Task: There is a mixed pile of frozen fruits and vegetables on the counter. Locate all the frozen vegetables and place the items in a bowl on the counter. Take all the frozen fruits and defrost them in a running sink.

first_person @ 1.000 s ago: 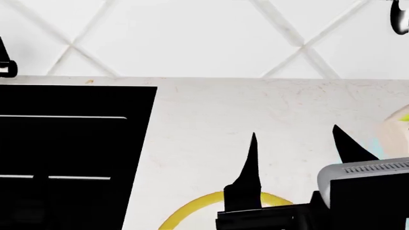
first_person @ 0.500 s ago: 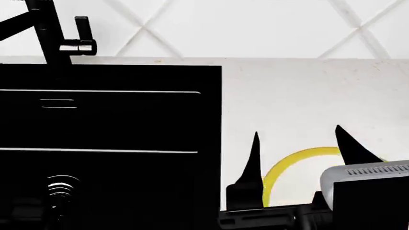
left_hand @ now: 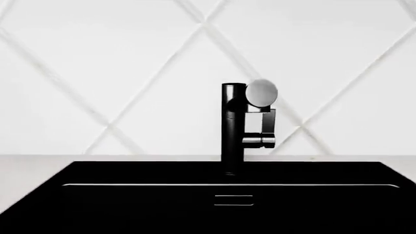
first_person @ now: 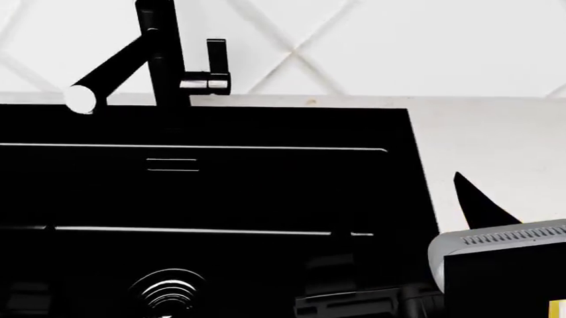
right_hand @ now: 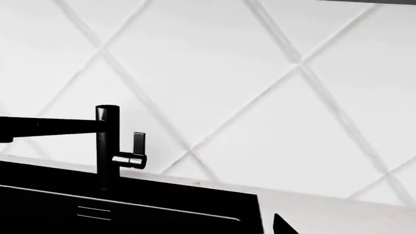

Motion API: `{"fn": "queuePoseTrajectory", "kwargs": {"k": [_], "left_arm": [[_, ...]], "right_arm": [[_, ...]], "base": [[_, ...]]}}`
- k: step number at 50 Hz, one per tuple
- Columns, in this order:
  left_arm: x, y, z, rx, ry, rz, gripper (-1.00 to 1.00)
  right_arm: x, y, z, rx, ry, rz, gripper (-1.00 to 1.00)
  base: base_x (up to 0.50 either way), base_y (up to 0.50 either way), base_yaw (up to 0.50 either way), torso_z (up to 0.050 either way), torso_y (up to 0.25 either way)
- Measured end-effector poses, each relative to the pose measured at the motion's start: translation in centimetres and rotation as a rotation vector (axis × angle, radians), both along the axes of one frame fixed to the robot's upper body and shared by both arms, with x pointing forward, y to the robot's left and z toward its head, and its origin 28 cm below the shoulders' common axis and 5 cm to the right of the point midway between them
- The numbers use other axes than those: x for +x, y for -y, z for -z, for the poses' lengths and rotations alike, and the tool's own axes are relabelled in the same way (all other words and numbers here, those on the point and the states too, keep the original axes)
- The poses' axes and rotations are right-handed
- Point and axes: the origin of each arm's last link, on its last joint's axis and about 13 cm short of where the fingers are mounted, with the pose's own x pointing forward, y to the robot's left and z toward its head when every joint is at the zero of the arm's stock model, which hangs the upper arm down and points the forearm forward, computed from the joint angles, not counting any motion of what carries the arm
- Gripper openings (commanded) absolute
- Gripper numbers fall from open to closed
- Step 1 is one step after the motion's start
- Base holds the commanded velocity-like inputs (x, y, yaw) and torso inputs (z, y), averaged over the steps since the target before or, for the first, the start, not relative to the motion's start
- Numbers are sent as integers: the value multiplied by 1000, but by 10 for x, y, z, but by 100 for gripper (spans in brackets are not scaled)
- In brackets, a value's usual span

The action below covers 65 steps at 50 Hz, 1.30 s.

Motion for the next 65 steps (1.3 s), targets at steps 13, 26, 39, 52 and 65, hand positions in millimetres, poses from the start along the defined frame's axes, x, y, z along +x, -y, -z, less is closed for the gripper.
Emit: {"fn": "queuePoseTrajectory", "kwargs": {"k": [13, 26, 39, 52, 65], "left_arm": [[2, 1, 0, 1, 0, -2, 100], [1, 1, 0, 1, 1, -1, 100], [-1, -1, 0, 2, 1, 0, 100], [-1, 0, 1, 3, 0, 0, 100], [8, 5, -3, -6, 1, 24, 100]], "right_arm": [[0, 0, 0, 6, 3, -2, 100], [0, -1, 1, 10, 3, -6, 100], [1, -1, 2, 8, 2, -9, 100], [2, -1, 2, 9, 3, -11, 100], [3, -3, 4, 26, -8, 3, 100]], "base": [[-101, 500, 0, 0, 0], [-62, 500, 0, 0, 0], [0, 500, 0, 0, 0], [0, 500, 0, 0, 0], [0, 14, 0, 0, 0]]}}
